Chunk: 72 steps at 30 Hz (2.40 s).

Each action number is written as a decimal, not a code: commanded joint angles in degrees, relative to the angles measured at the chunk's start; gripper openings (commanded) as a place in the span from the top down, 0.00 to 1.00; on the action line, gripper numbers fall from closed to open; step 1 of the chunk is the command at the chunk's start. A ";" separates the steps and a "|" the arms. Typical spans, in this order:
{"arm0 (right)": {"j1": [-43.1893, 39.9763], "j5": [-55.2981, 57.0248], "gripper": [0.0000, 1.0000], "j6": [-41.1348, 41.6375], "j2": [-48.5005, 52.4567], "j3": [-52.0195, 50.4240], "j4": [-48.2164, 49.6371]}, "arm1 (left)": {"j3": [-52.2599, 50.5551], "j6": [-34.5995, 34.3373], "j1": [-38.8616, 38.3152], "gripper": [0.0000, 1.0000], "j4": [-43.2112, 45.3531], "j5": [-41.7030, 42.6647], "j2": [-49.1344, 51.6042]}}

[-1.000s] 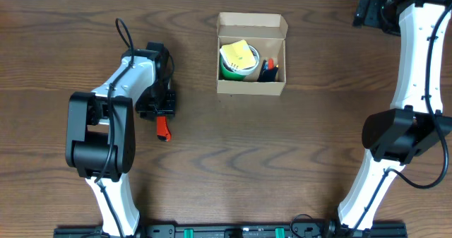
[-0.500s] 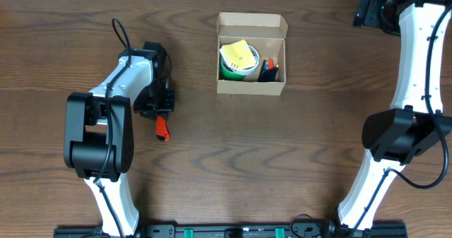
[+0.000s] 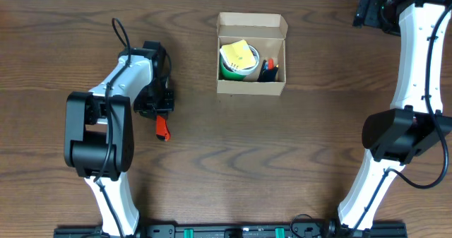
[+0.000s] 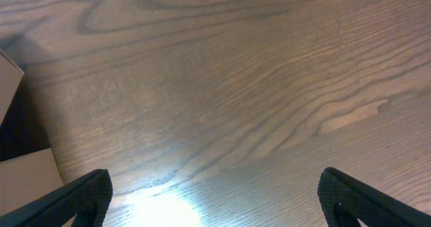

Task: Pack container
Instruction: 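Close the left gripper on the red box cutter, then lift the box cutter and carry it to the box, then lower the box cutter into the box's right side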

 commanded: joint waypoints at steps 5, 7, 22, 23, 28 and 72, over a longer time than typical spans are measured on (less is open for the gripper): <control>-0.46 0.17 0.01 0.20 -1.18 -0.15 -0.07 | 12.39 -0.46 0.17 0.94 -7.87 -1.25 1.51; -0.46 0.17 0.01 0.20 -1.18 -0.15 -0.07 | 16.11 -0.55 0.17 0.94 -9.94 -1.27 1.36; -0.46 0.17 0.01 0.20 -1.18 -0.15 -0.07 | 45.70 -5.81 -1.79 0.95 -25.46 0.79 1.29; -0.46 0.17 0.01 0.20 -1.18 -0.15 -0.07 | 47.93 -7.32 -2.62 0.94 -26.62 0.96 1.29; -0.46 0.17 0.01 0.20 -1.18 -0.15 -0.07 | 55.82 -9.29 -8.59 0.94 -28.33 4.35 1.29; -0.46 0.17 0.01 0.20 -1.18 -0.15 -0.07 | 56.89 65.77 -27.63 0.94 -17.09 -1.86 14.47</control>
